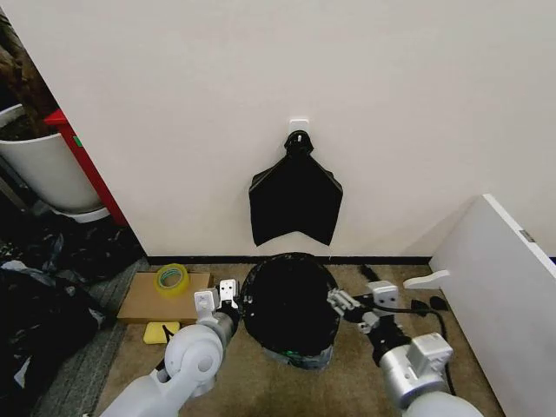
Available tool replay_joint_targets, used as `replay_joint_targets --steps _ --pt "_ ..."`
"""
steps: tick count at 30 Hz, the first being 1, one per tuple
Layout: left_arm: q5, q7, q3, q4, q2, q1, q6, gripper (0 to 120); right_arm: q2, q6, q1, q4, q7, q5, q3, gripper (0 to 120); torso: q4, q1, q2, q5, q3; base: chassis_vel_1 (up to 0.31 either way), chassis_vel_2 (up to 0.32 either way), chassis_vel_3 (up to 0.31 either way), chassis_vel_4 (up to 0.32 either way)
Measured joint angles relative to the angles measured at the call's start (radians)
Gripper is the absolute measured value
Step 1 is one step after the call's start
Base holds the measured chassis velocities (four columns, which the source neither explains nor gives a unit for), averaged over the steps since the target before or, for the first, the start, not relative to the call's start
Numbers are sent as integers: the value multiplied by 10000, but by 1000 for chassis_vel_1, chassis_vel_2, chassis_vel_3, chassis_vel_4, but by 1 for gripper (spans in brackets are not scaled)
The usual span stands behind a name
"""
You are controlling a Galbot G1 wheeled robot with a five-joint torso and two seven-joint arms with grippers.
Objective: Place the garbage bag over the trash bin.
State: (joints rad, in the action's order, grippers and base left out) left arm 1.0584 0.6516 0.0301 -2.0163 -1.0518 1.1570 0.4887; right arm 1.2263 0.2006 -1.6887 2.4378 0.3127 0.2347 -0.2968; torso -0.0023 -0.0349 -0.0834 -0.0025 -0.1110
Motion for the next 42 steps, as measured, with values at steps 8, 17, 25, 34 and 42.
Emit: replay_joint_targets --steps 8,17,25,34,42 --pt "524 -3 -27 675 -498 -188 -31 1 1352 -2033 -889 -835 -37 -1310 -644 100 0 0 0 -1 0 0 0 0 0" --pt "261 178 -165 945 -560 -341 87 1 1549 -1973 -855 -935 37 -1354 -413 100 1 0 0 0 -1 0 0 0 0" --pt "100 24 -104 836 -528 -302 213 25 1561 -1869 -814 -933 35 -1210 -335 100 1 0 0 0 -1 0 0 0 0" --pt "-401 -639 331 149 -263 77 -77 58 1605 -1562 -869 -809 -192 -652 -341 100 1 0 0 0 -1 0 0 0 0" --pt "-1689 -1546 611 -679 35 853 -827 88 1834 -1878 -799 -870 -168 -878 -371 100 0 0 0 0 -1 0 0 0 0"
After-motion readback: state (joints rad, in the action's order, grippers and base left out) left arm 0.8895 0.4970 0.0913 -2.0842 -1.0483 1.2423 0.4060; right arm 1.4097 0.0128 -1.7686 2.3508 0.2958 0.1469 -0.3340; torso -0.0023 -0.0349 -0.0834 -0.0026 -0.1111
